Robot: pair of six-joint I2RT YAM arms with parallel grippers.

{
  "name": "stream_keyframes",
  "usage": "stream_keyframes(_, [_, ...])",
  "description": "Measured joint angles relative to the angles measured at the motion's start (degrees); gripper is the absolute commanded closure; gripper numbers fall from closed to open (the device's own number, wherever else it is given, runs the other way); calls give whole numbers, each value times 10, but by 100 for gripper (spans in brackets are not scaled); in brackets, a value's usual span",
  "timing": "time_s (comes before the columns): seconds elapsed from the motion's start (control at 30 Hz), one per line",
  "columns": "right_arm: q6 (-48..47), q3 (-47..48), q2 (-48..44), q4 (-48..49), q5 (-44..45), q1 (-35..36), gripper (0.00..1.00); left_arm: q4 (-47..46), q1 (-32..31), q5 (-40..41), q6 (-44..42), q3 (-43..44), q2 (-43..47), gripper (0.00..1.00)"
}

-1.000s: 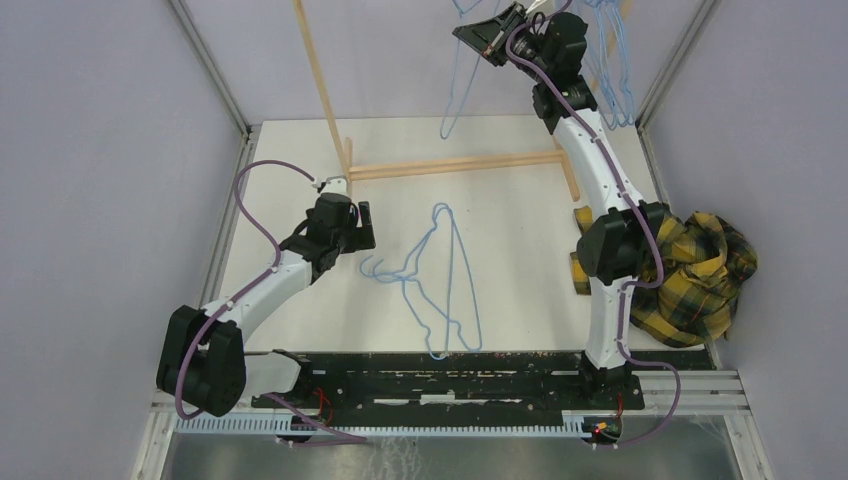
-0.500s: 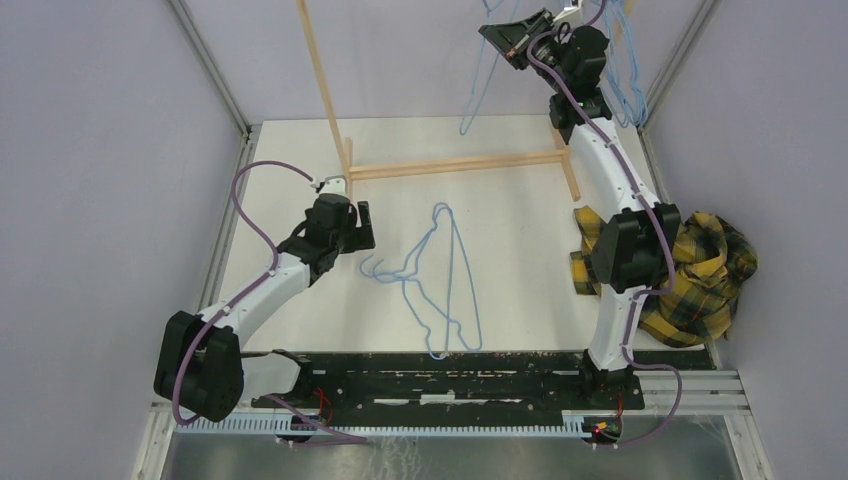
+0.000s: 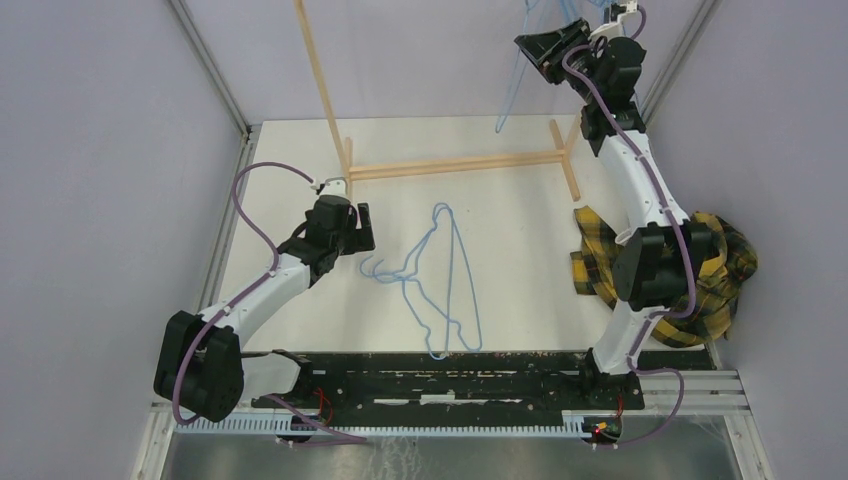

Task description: Organize the hangers

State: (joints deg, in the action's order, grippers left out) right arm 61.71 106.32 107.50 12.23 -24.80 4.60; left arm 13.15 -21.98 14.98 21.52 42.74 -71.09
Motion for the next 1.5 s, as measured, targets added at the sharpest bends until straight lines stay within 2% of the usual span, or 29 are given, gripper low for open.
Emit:
stream_keyframes(0.07, [-16, -32, -28, -23, 10, 0, 37, 0, 0, 0, 0, 0, 0, 9])
stream_keyframes(0.17, [-52, -78, -86, -69, 32, 1, 20, 1, 0, 0, 0, 0, 0, 9])
stream_keyframes(0.27, [-99, -109, -153, -108, 58, 2, 15, 1, 0, 1, 0, 0, 0, 7])
stream_keyframes(0.4, [-168, -151, -271, -147, 88, 2, 15, 2, 0, 3, 0, 0, 0, 0])
stream_keyframes(0.47, [-204, -157, -324, -169, 91, 7, 17, 2, 0, 7, 0, 0, 0, 1])
stream_keyframes(0.53, [-251, -156, -365, -195, 104, 31, 20, 2, 0, 14, 0, 0, 0, 1])
stream_keyframes(0.63, [-313, -155, -386, -238, 117, 107, 28, 2, 0, 16, 0, 0, 0, 1])
stream_keyframes(0.83, [-405, -179, -349, -318, 135, 279, 38, 5, 0, 21, 1, 0, 0, 1])
stream_keyframes(1.0, [-432, -268, -277, -354, 167, 380, 44, 8, 0, 30, 1, 0, 0, 1])
stream_keyframes(1.2, [-451, -369, -201, -378, 184, 428, 47, 13, 0, 30, 1, 0, 15, 1])
stream_keyframes(1.5, [-448, -422, -89, -349, 201, 491, 50, 13, 0, 29, 10, -6, 23, 0])
